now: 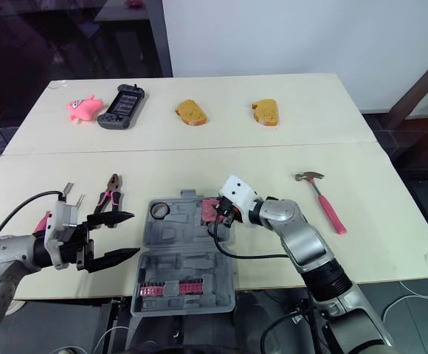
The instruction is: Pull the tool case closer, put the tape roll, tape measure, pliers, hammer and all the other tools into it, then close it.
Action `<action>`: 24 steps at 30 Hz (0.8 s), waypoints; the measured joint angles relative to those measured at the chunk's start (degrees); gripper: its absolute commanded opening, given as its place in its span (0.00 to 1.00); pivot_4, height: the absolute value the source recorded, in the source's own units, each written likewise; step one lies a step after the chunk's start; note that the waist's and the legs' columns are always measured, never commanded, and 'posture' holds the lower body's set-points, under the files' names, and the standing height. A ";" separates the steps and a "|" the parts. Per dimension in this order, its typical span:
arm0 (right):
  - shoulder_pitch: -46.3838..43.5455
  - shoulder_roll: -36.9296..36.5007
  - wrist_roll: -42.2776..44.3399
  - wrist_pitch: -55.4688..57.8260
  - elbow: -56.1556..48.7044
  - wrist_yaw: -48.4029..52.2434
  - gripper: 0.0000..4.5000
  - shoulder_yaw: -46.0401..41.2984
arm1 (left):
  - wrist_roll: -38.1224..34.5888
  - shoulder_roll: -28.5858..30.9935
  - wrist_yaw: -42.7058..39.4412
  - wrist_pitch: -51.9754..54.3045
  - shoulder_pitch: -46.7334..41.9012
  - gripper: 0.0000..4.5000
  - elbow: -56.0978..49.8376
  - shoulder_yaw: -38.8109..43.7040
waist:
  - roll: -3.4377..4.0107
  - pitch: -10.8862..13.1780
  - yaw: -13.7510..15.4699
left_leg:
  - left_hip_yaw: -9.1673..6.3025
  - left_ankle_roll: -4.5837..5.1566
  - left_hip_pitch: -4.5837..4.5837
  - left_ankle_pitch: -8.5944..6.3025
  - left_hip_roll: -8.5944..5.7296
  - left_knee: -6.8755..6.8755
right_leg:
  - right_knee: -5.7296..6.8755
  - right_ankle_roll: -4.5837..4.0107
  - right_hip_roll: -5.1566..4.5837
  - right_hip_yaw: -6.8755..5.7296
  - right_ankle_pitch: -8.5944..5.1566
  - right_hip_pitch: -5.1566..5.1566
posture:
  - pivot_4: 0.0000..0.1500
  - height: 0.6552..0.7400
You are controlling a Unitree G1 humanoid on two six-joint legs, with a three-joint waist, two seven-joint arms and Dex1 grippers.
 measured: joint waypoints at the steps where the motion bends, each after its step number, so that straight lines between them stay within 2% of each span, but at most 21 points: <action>1: 0.46 -0.01 -0.14 -0.46 0.17 -0.37 0.24 -0.05 | 0.00 0.00 0.01 0.00 -0.04 1.00 0.00 0.00 | 0.00 0.00 0.03 | 0.00 0.00 0.00 0.00 0.00 0.00 | 0.00 0.00 0.00 0.00 0.00 0.00 | 1.00 1.00; 7: 2.55 1.16 -0.13 -1.87 1.00 -1.86 0.24 -0.82 | 0.00 0.00 0.06 0.01 -0.05 1.00 0.00 0.01 | -0.02 -0.01 0.04 | 0.00 0.00 0.05 0.00 0.00 0.01 | 0.00 0.00 0.00 0.00 0.00 0.08 | 1.00 1.00; 14: 2.69 1.78 -0.32 1.73 2.68 -2.35 0.24 -0.18 | 0.00 0.01 0.07 0.04 0.01 1.00 -0.02 0.04 | -0.10 -0.09 0.06 | -0.02 0.00 0.28 0.00 0.00 0.01 | -0.02 -0.01 0.00 -0.01 -0.01 0.36 | 1.00 1.00; 20: 0.75 1.38 -0.85 8.87 1.36 -2.12 0.24 1.76 | 0.00 0.12 0.06 0.04 0.03 1.00 -0.02 0.11 | -0.75 -0.69 0.17 | -0.02 -0.01 0.97 -0.02 0.00 -0.20 | -0.12 -0.28 -0.03 -0.01 -0.34 0.97 | 1.00 1.00; 24: 0.40 1.20 -1.77 9.73 0.92 -2.12 0.24 3.21 | 0.00 0.14 0.07 0.04 0.03 1.00 -0.02 0.20 | -0.99 -1.11 0.17 | -0.02 -0.01 1.00 -0.02 0.00 -0.27 | -0.12 -0.33 -0.03 -0.01 -0.39 0.99 | 1.00 1.00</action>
